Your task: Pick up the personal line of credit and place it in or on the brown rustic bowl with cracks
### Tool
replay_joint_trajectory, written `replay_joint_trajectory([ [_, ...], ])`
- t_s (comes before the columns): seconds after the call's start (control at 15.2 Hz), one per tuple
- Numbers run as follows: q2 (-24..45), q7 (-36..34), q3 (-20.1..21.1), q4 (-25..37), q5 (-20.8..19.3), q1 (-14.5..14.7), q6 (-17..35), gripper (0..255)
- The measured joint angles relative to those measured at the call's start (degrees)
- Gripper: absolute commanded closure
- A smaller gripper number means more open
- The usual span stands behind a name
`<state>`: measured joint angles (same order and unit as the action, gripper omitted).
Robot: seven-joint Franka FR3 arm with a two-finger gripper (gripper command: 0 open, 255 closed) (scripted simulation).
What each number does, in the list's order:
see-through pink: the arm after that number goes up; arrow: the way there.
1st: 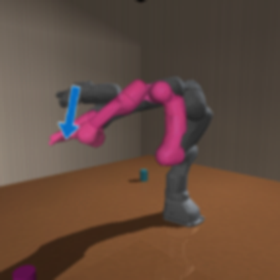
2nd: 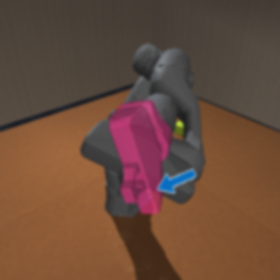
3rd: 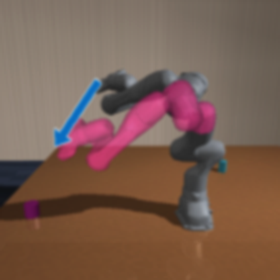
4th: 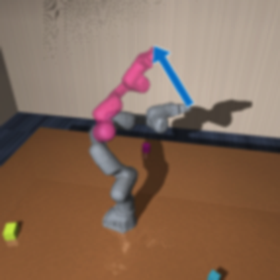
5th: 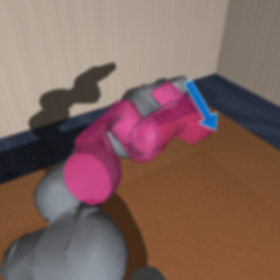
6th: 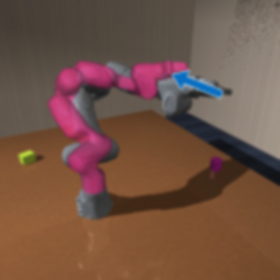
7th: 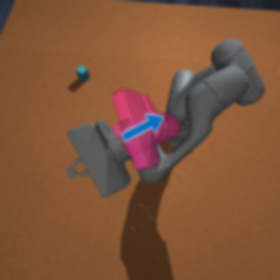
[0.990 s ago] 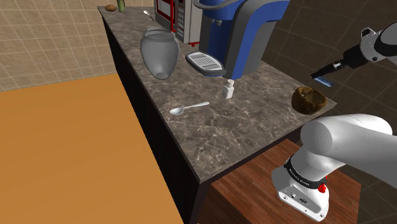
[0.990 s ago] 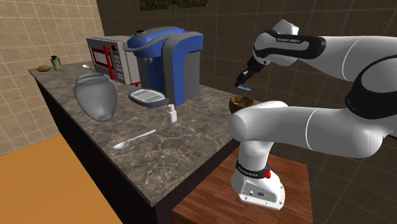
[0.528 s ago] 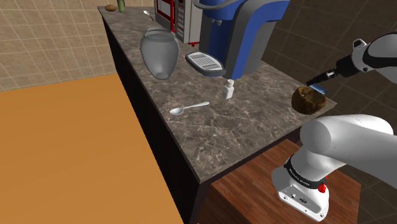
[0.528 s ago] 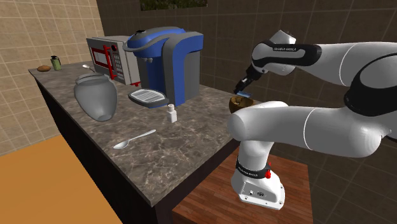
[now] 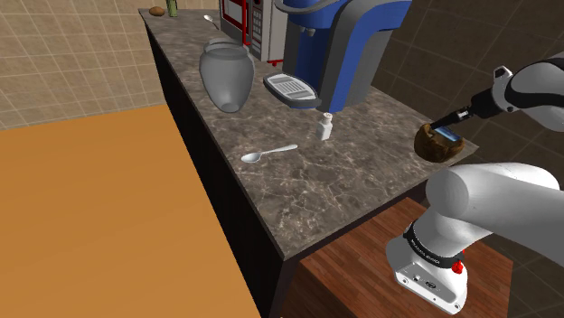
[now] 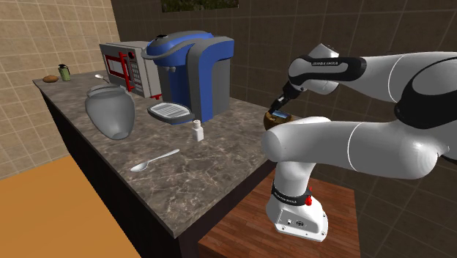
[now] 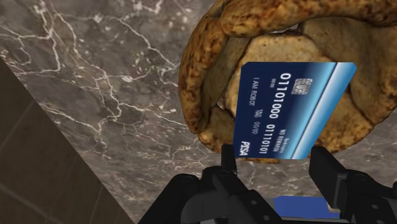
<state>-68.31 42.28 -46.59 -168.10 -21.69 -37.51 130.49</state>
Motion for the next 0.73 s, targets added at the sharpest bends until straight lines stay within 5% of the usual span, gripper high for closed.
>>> replay_joint_trajectory([
  [0.2, 0.1, 0.0, -0.1, -0.1, 0.0, 0.0, 0.1, 255],
  [0.26, 0.1, 0.0, -0.1, -0.1, 0.0, 0.0, 0.1, 0],
  [0.73, -0.8, 0.0, 0.5, 0.3, 0.3, -0.4, -1.1, 0],
])
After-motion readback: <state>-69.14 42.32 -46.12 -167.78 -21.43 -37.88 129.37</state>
